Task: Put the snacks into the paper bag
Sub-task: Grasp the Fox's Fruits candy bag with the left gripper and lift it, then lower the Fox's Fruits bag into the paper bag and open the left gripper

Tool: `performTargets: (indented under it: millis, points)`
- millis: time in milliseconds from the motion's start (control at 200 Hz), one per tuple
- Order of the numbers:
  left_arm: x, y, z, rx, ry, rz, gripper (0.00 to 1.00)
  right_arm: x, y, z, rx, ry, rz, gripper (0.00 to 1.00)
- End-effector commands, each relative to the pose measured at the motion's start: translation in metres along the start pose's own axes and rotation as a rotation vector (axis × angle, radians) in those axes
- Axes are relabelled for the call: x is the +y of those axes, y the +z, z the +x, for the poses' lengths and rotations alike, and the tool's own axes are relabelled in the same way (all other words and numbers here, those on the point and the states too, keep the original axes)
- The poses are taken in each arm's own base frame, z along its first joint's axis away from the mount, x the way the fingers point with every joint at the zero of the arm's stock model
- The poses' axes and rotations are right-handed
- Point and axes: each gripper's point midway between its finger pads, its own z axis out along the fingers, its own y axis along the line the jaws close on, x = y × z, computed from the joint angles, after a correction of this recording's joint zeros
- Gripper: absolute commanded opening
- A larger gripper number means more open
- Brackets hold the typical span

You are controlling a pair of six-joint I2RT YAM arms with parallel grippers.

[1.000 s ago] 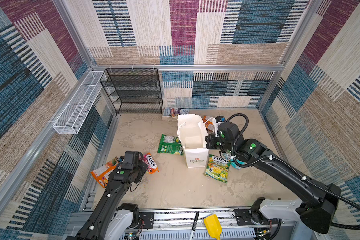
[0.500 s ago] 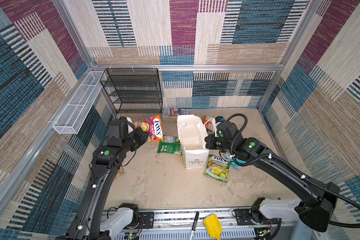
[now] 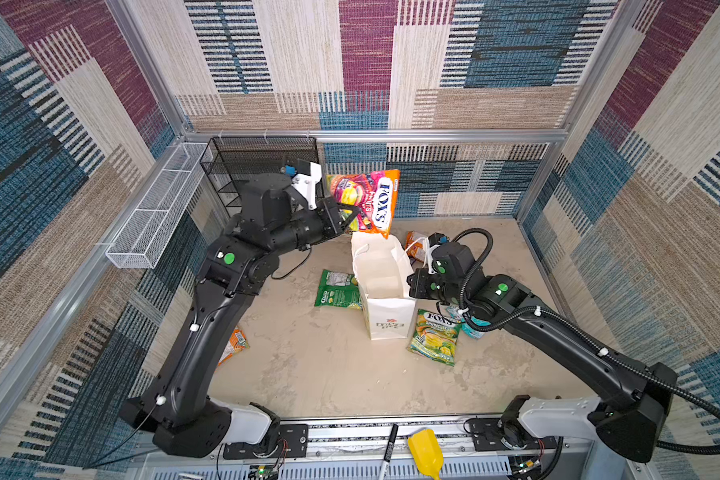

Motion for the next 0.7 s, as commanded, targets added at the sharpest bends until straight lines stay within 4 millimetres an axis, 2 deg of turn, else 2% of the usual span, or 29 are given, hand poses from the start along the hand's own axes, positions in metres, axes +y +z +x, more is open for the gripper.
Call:
performTargets:
  millis: [0, 110, 205, 260, 476, 696]
  points:
    - [-0.037, 0.021, -0.004, -0.062, 0.055, 0.118, 0.0, 0.005, 0.001, 0.0, 0.006, 0.026, -0.021, 0.0]
    - [-0.048, 0.048, 0.016, -0.055, 0.013, 0.171, 0.0, 0.006, 0.003, 0.001, 0.007, 0.042, -0.03, 0.0]
    - [-0.031, 0.07, 0.035, -0.034, -0.021, 0.108, 0.0, 0.006, 0.003, 0.001, 0.005, 0.049, -0.029, 0.0]
    - [-0.014, 0.079, 0.046, -0.028, -0.052, 0.078, 0.0, 0.004, 0.001, 0.0, -0.003, 0.054, -0.024, 0.0]
    - [0.035, 0.069, 0.059, -0.124, -0.045, -0.048, 0.0, 0.0, -0.003, -0.002, -0.02, 0.06, -0.01, 0.0]
    - [0.075, 0.072, 0.077, -0.031, 0.066, -0.256, 0.0, 0.0, -0.002, -0.002, -0.024, 0.06, -0.012, 0.0]
